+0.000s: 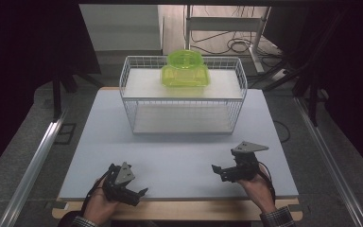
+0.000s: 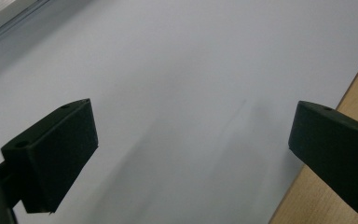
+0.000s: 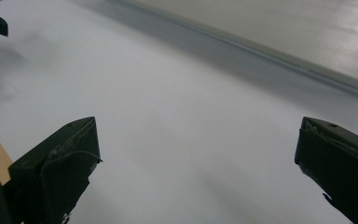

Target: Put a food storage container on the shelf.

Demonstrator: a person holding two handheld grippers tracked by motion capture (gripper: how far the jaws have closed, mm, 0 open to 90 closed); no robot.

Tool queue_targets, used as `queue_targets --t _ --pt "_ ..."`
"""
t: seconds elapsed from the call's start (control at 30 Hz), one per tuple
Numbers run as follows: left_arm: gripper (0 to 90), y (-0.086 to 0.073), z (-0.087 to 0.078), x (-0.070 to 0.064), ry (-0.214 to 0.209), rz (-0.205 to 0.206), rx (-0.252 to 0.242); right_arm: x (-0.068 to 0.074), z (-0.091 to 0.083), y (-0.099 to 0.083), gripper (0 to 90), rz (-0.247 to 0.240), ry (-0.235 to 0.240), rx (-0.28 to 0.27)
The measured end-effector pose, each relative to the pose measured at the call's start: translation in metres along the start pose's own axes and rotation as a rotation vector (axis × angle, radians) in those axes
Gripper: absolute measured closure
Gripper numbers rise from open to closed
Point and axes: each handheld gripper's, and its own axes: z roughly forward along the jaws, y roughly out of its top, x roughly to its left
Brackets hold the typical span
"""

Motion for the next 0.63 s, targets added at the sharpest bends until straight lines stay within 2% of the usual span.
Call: queue_targets --t 0.4,0.43,0.63 --pt "1.0 -0.001 0.001 0.0 0.003 0.002 0.009 0.002 0.009 -0.021 0.0 -0.008 -0.014 0.072" --pt "0.9 -0.001 0.001 0.0 0.003 0.002 0.009 0.002 0.012 -0.025 0.0 -0.014 -0.019 0.094" --pt "0.9 0.0 0.001 0.0 0.006 0.001 0.01 0.002 0.016 -0.027 0.0 -0.026 -0.04 0.121"
